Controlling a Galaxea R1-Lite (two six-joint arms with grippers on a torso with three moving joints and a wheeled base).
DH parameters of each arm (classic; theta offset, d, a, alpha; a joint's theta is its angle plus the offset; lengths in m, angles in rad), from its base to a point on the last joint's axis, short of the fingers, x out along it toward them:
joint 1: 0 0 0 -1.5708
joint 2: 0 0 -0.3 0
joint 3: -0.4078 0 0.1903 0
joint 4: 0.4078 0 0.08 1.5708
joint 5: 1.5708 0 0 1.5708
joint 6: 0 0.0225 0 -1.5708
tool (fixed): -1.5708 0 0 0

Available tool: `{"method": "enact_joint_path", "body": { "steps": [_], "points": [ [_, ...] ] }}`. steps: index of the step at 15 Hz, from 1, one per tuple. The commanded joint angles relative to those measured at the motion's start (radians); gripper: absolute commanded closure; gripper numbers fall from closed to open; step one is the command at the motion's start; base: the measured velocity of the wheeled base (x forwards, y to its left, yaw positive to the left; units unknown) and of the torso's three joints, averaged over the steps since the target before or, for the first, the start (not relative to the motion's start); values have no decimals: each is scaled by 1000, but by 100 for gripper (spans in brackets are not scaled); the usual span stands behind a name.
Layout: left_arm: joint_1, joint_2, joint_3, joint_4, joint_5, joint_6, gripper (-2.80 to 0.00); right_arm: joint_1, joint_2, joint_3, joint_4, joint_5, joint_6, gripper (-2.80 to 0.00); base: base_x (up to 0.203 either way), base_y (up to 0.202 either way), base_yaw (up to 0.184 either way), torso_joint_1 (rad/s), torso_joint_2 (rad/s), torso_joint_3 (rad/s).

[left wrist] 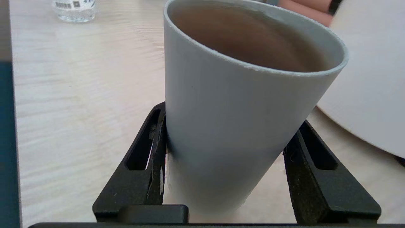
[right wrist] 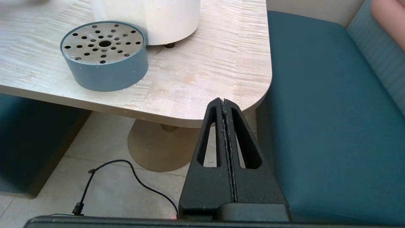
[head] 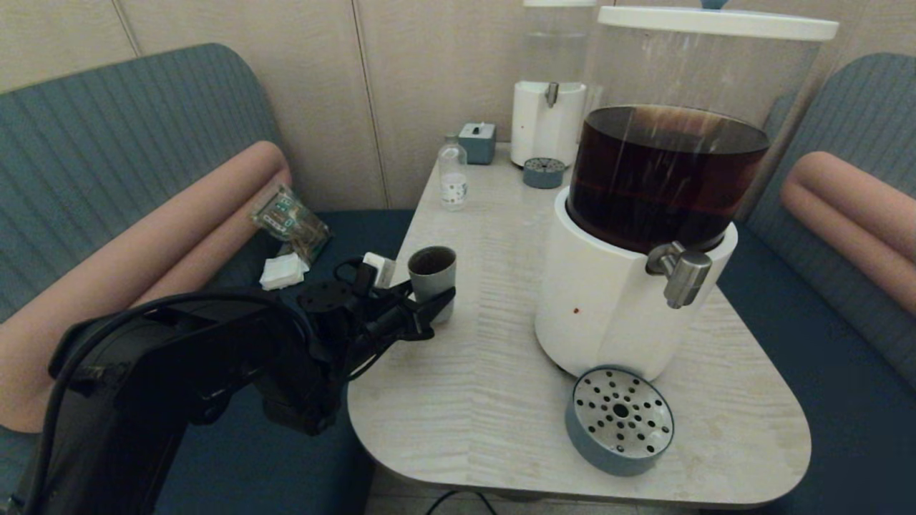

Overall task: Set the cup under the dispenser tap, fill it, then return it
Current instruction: Place the cup next to the water dispenser

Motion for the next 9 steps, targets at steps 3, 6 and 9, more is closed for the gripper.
{"method": "enact_joint_path", "body": {
  "steps": [3, 6, 9],
  "points": [
    [0, 23, -18, -8, -2, -5, 0, 0, 0, -1, 0, 0, -1, 0, 0, 0, 0, 0, 0, 0],
    [0, 35, -18, -8, -1, -9, 0, 0, 0, 0, 0, 0, 0, 0, 0, 0, 0, 0, 0, 0],
    [0, 37, -19, -8, -1, -11, 0, 0, 0, 0, 0, 0, -1, 0, 0, 0, 0, 0, 0, 0]
  ]
}}
